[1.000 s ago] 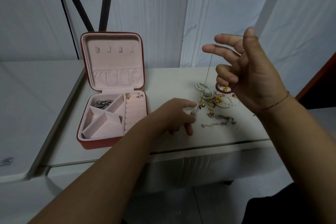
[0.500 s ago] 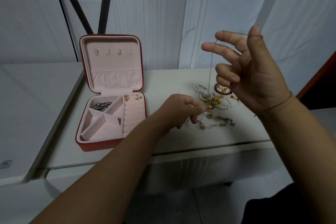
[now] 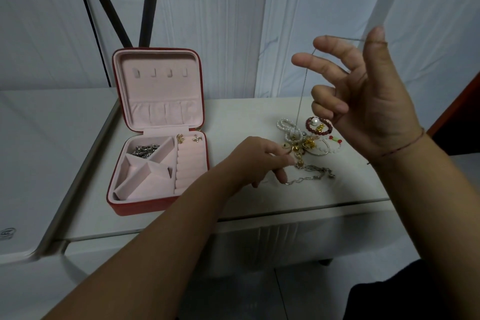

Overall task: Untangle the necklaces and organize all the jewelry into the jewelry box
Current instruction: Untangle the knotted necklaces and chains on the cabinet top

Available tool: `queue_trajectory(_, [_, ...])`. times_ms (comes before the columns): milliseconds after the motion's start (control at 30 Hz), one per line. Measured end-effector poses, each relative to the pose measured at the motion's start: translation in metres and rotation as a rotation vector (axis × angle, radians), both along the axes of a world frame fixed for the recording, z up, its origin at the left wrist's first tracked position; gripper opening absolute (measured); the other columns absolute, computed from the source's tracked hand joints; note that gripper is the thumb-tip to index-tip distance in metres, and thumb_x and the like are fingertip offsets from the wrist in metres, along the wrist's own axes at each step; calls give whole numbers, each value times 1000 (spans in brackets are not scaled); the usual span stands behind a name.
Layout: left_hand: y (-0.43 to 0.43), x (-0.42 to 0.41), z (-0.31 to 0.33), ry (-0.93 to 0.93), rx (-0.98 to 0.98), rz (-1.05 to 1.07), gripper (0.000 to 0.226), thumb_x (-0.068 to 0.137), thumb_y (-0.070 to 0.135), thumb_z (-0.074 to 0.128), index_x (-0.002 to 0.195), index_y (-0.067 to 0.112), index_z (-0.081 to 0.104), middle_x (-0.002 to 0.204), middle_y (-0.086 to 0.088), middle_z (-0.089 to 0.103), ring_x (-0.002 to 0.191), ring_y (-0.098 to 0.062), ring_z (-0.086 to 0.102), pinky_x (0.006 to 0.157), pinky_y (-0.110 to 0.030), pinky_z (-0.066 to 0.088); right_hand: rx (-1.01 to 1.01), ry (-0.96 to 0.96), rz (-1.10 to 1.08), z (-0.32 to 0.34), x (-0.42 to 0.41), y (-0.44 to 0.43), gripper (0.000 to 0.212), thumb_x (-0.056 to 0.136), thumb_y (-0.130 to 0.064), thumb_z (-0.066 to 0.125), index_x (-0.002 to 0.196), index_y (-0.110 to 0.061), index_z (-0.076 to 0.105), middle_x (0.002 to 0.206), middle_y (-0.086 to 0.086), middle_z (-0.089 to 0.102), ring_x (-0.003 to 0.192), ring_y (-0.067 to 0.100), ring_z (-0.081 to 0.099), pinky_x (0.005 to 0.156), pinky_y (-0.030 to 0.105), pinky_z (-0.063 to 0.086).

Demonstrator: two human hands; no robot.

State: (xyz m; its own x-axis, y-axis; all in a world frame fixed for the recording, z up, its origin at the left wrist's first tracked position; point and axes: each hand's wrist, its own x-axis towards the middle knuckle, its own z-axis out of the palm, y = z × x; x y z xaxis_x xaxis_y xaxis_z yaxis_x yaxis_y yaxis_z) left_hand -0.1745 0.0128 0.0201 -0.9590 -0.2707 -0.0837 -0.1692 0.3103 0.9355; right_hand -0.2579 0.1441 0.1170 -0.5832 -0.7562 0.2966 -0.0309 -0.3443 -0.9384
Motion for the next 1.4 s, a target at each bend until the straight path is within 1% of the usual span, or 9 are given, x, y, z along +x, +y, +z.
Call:
queue_trajectory(133, [-9,2,4,68,-9,92,13,92,16,60,87,15,71,83,-5,73,41,-7,47,44,-18,45,-7,-17,-8,0,-4,2,64,89,-63,33,125,-13,49,125,11,63,47,9,24,48,23,32])
queue_trajectory(267, [-19,6,12,179,-153,158,15,92,17,59,95,21,73,88,9,69,70,11,58,63,-2,43,18,-64,-22,-5,-9,2,59,93,-59,29,124,-14,51,124,10,64,48,8,24,48,22,33])
queue_trajectory(400, [-22,11,15,218,-152,203,17,93,13,56,92,14,73,93,6,68,88,2,60,72,-2,42,153,-120,-53,-17,-11,-3,56,91,-57,39,123,-13,53,120,9,66,47,8,24,49,22,32])
queue_trajectory(600, [-19,13,19,237,-56,222,15,93,14,58,92,8,72,86,2,71,78,-1,64,66,-7,47,425,-143,-48,-32,-11,-11,50,85,-48,54,119,-10,55,109,9,66,47,10,30,44,21,37])
queue_trajectory(733, [-15,13,24,243,173,202,18,95,11,54,95,1,69,79,-6,70,71,-12,62,80,-29,53,653,-126,-41,-45,-16,-14,39,93,-28,57,122,-3,55,103,9,65,49,10,40,53,26,43])
queue_trajectory(900, [-14,14,27,211,249,192,22,96,16,51,101,4,68,80,-2,70,68,-10,61,72,-22,51,787,-14,-23,-56,-21,-14,28,89,-8,63,116,-3,60,83,6,68,57,12,60,59,25,52])
queue_trajectory(1000, [-14,14,29,205,269,206,23,97,17,50,100,4,68,79,-2,69,65,-9,60,68,-20,50,861,227,-47,-56,-20,-13,23,89,-12,64,112,-12,63,99,6,66,77,9,62,68,21,49])
queue_trajectory(1233, [-14,14,28,188,244,188,24,97,23,50,96,10,70,80,-1,69,68,-11,59,73,-24,50,769,514,-293,-52,-18,-14,12,78,-21,76,87,-19,69,87,-2,64,79,13,57,80,32,49])
queue_trajectory(1400, [-13,14,28,203,241,206,20,95,21,52,85,15,69,75,0,67,63,-10,59,72,-29,49,589,235,-84,-47,-7,-15,17,78,-12,74,94,-7,69,90,9,74,88,16,68,83,26,49])
